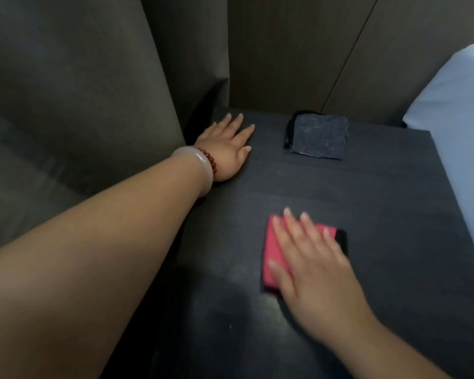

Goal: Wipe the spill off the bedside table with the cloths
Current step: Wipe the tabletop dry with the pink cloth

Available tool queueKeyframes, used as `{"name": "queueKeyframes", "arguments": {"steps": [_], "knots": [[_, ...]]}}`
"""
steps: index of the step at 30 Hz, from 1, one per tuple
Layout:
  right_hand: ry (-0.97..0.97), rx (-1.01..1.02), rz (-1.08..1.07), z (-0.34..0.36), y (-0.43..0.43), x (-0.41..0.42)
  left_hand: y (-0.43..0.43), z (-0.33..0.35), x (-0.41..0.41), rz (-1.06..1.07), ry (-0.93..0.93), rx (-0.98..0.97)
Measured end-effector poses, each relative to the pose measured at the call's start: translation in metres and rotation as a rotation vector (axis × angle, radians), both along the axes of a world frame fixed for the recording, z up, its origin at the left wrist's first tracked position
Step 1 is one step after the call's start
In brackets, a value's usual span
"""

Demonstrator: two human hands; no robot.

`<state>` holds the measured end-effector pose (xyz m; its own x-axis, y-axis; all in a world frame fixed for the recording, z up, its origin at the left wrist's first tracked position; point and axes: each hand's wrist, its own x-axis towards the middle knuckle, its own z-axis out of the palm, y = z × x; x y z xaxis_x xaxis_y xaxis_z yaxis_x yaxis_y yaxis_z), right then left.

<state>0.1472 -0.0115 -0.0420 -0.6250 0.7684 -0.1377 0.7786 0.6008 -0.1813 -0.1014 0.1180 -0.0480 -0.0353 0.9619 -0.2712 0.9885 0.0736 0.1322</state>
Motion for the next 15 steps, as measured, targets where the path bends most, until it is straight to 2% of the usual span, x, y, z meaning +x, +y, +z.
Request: {"name": "queueKeyframes", "arguments": {"steps": [2, 3, 7, 11, 13, 15], "knots": [[0.013, 0.032, -0.135, -0.001, 0.023, -0.032, 0.003, 0.002, -0.001, 0.003, 0.024, -0.026], [0.017, 0.031, -0.131, -0.002, 0.022, -0.047, 0.004, 0.002, -0.002, 0.0, 0.026, -0.032], [0.116, -0.054, 0.127, -0.003, -0.044, -0.078, 0.005, 0.002, -0.001, 0.006, 0.033, -0.056], [0.127, -0.075, 0.249, -0.005, -0.073, -0.045, 0.002, 0.001, 0.002, 0.033, 0.03, -0.037], [0.064, 0.021, 0.164, -0.008, -0.055, -0.016, 0.0, 0.0, 0.005, 0.041, 0.031, -0.014], [-0.008, 0.054, -0.102, -0.006, -0.03, 0.005, -0.002, 0.0, 0.007, 0.052, 0.031, -0.001]]}}
